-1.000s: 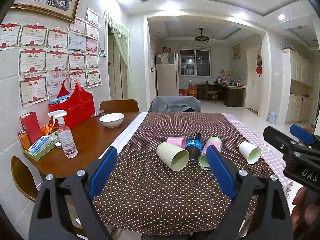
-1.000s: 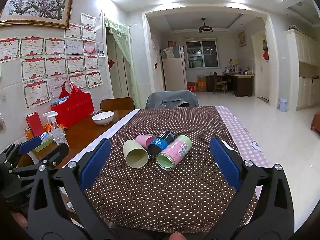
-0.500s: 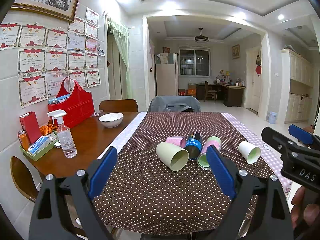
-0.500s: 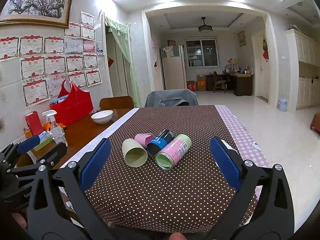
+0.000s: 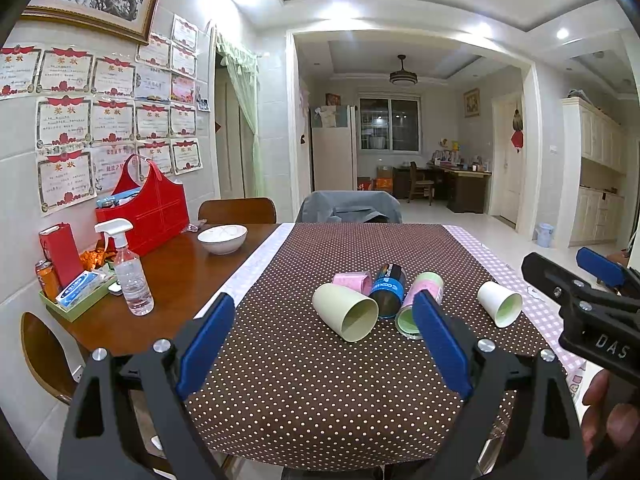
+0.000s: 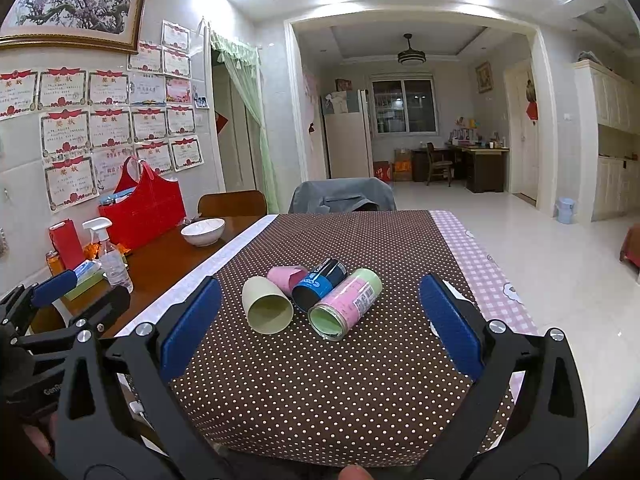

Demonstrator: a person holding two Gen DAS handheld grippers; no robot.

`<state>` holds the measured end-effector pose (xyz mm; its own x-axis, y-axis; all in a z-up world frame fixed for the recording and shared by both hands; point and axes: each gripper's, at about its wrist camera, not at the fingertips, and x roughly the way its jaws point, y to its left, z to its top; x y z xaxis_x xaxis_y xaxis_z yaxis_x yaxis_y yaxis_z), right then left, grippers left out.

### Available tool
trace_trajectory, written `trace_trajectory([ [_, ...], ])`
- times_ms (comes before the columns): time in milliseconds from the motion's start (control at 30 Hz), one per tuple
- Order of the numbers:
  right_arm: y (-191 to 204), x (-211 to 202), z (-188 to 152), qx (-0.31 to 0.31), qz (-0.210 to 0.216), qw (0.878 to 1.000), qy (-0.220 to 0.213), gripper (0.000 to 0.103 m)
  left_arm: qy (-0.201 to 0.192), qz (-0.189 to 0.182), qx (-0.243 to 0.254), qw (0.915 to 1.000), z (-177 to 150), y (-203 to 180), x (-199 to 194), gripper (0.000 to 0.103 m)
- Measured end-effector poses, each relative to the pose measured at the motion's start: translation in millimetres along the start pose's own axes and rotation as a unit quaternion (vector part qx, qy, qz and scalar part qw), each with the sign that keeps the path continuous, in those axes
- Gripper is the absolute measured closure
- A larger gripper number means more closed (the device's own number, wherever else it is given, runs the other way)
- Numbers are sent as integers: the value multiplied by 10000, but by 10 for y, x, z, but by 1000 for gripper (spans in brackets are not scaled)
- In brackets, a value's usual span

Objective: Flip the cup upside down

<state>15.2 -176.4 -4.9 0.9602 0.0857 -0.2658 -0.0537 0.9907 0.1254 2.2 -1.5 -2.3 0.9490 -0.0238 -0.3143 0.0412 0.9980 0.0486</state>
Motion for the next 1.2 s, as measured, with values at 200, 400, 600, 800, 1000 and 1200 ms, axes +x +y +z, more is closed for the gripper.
trace_trajectory([
  [200,-49,135,-12,-27,60,9999,149,6,76,6,35,10000,-26,5,91,14],
  [400,-158,394,-38,-96,65,9988,481,6,285,-11,55,9996,-86,-19,347,14],
  [600,-353,721,-81,-166,12,9956,920,6,500,-47,25,9987,-135,-51,671,14],
  [800,-671,1115,-97,-104,-90,9888,1483,6,675,-65,15,9977,-167,-57,974,14],
  [1000,-1026,1597,-135,-178,-461,9743,2199,6,840,-97,77,9964,-164,-69,1239,14],
  [1200,-1322,2069,-183,-327,-743,9540,2885,6,1035,-124,125,9945,-160,-120,1516,14],
])
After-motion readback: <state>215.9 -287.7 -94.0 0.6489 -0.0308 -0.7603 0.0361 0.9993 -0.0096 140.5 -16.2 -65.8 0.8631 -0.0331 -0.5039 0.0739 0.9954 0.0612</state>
